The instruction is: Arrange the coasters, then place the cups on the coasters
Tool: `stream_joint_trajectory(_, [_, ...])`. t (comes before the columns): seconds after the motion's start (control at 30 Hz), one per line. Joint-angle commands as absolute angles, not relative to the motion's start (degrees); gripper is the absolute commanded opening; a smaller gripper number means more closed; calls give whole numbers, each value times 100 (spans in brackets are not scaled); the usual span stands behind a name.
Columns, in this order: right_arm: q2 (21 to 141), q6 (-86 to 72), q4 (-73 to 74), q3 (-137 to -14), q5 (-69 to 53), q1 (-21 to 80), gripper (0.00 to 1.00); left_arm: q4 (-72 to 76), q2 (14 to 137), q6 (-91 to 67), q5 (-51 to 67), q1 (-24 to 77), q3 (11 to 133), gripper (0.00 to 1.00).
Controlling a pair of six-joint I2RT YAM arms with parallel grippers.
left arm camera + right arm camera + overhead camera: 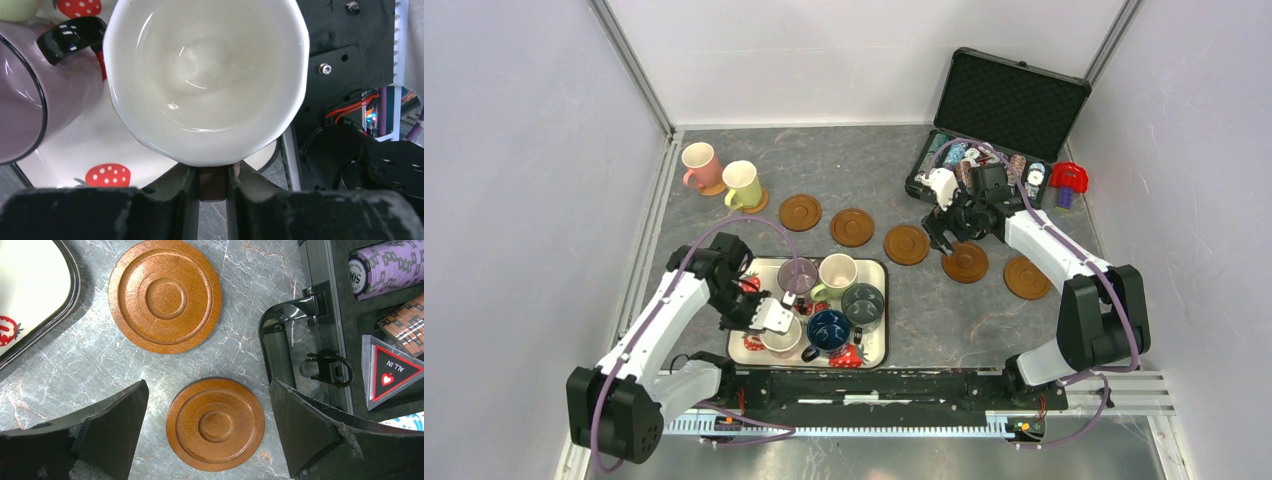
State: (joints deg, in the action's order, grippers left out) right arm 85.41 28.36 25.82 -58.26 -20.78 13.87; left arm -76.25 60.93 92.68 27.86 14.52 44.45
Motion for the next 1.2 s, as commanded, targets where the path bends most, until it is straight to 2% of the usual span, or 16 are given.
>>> stream_joint_trajectory(0.0, [8447,2797,2479,-5825,-2206,1400,98,-8153,5674,9481,2813,1363,4545,2])
stream_joint_trajectory(0.4, [8522,2801,2444,-5806,-2273,1404,98,-9135,5778,9421,3414,1169,5667,2])
stream_joint_trajectory(0.67, [8573,2900,2523,-5880,-2249,1404,98,-9452,6304,8628,4262,1178,7659,2])
stream_joint_trajectory(0.77, [8600,2896,2523,-5918,-2250,1398,98,-9407,7042,7779,4717,1178,8705,2])
stream_joint_trajectory(0.83, [8621,2868,2507,-5936,-2250,1399,98,-9006,7671,6547,4804,1178,9558,2])
stream_joint_trajectory(0.97, [8673,2792,2462,-5994,-2250,1397,98,-7406,8613,3514,3859,1178,10653,2])
stream_joint_trajectory(1.07, [8680,2725,2422,-6030,-2228,1393,98,-6497,8901,2323,3103,1178,10850,2])
stream_joint_trajectory(1.17, [8675,2694,2404,-6072,-2178,1404,98,-5767,9005,1601,2489,1178,10549,2])
